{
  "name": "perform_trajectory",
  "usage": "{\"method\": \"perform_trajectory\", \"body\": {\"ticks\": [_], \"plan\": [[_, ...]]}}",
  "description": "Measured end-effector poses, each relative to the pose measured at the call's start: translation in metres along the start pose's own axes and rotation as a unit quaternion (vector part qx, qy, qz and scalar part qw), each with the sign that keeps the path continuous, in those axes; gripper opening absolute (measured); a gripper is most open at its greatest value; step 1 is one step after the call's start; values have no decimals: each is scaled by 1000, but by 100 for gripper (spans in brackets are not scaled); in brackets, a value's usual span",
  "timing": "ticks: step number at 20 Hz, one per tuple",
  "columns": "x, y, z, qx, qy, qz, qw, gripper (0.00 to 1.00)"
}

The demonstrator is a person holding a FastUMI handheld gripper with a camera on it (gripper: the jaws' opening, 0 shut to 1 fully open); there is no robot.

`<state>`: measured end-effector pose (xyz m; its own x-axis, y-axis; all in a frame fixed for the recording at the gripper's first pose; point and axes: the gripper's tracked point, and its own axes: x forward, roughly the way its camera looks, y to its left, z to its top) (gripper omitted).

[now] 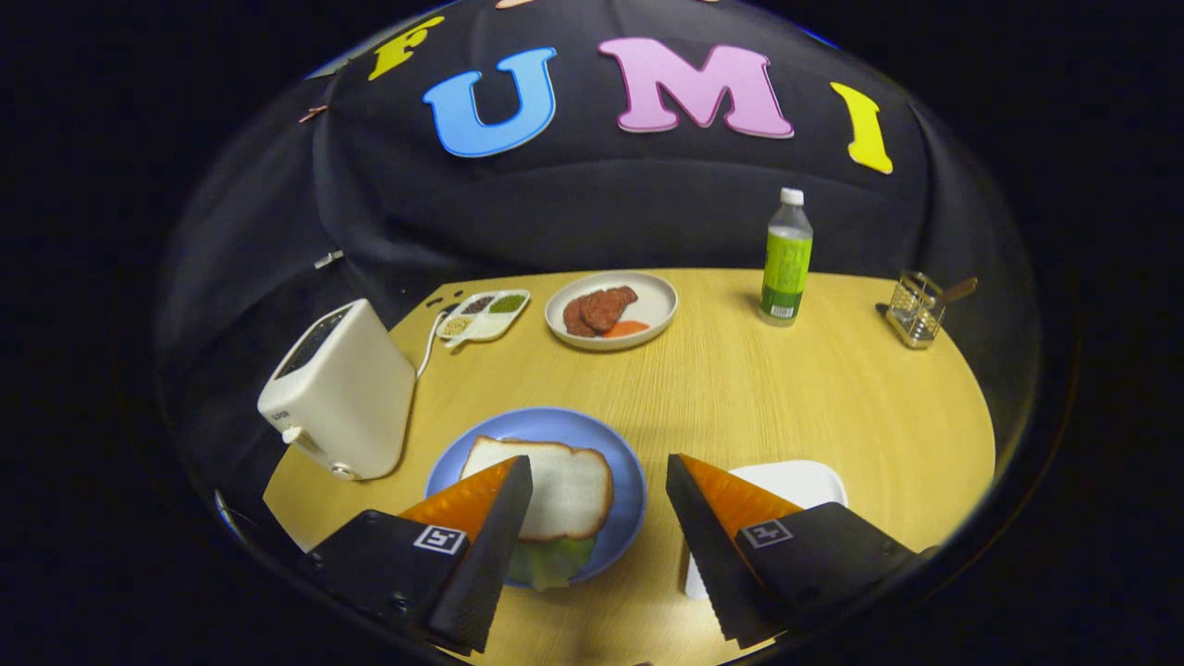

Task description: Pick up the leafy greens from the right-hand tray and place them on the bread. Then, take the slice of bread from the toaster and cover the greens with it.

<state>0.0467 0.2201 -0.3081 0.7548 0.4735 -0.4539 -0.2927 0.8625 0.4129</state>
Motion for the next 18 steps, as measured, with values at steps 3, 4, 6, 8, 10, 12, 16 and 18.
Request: {"method": "perform_trajectory", "body": {"ticks": [3,4,6,8,10,12,16,18], "plan": [[-33,13,40,-33,-52,10,998,94],[-45,19,52,-41,-67,12,997,99],[-68,30,77,-54,-95,20,994,99],[-91,37,100,-62,-121,20,990,99],[-118,39,126,-64,-152,8,986,99],[-145,37,152,-78,-185,-12,980,99],[-189,17,182,-127,-225,-78,963,99],[-204,11,187,-132,-237,-100,957,98]]}}
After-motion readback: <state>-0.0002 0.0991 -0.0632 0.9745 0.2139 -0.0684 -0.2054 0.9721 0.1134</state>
